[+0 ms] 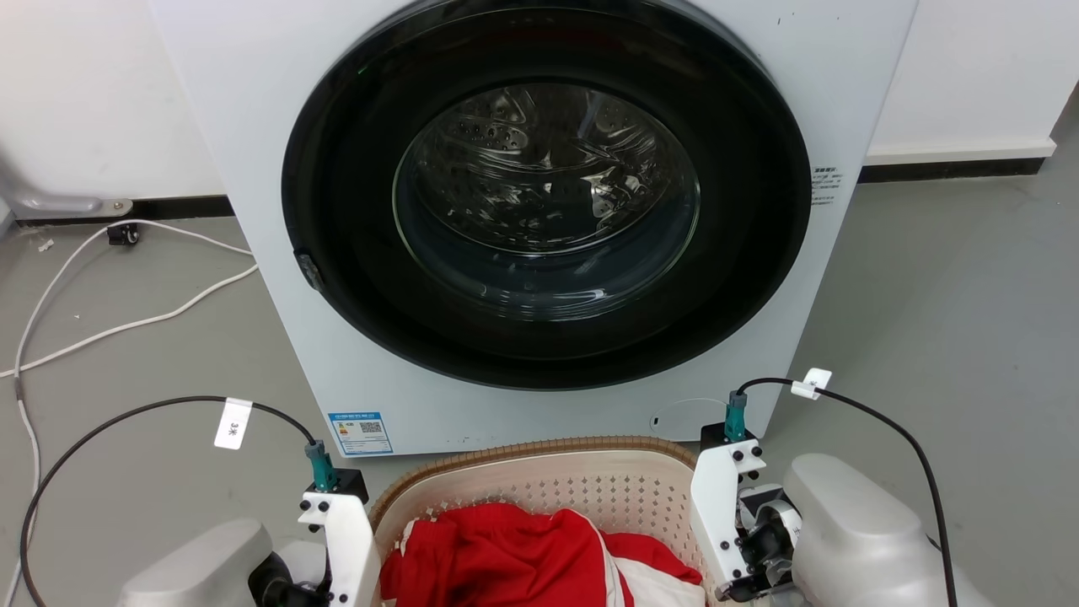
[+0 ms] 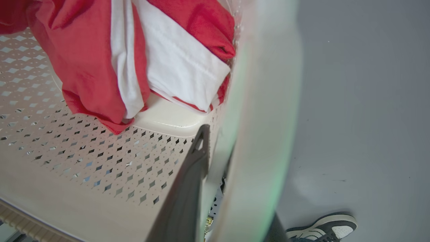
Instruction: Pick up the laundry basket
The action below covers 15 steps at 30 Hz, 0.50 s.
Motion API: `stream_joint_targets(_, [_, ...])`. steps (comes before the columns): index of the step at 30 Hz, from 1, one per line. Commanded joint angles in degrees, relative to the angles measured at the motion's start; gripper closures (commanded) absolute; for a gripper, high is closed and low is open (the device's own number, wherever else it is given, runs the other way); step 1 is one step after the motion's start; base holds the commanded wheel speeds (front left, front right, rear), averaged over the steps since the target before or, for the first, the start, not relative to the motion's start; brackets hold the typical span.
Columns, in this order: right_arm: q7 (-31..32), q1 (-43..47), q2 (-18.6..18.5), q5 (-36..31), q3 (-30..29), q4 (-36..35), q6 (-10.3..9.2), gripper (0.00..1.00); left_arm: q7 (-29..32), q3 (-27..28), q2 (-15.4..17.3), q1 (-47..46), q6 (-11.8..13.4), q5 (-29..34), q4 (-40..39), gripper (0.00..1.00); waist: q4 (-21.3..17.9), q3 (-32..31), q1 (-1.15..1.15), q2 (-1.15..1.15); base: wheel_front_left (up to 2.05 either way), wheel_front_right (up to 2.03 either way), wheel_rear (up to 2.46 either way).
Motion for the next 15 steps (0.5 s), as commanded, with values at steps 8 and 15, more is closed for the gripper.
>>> stream_joint_targets(8, [-0.4, -0.9, -0.9, 0.9, 0.9, 0.6, 0.02, 1.00, 0.4, -0.3, 0.8, -0.9, -0.1, 0.6, 0.5, 1.00, -0.2, 0.1, 0.00, 0.00, 0.00, 0.00, 0.00])
stream_joint_targets(15, [-0.5, -1.2, -0.9, 1.9, 1.4, 1.0, 0.02, 1.00, 0.5, -0.3, 0.6, -1.1, -0.1, 0.6, 0.7, 1.00, -0.1, 0.3, 0.00, 0.00, 0.00, 0.00, 0.00])
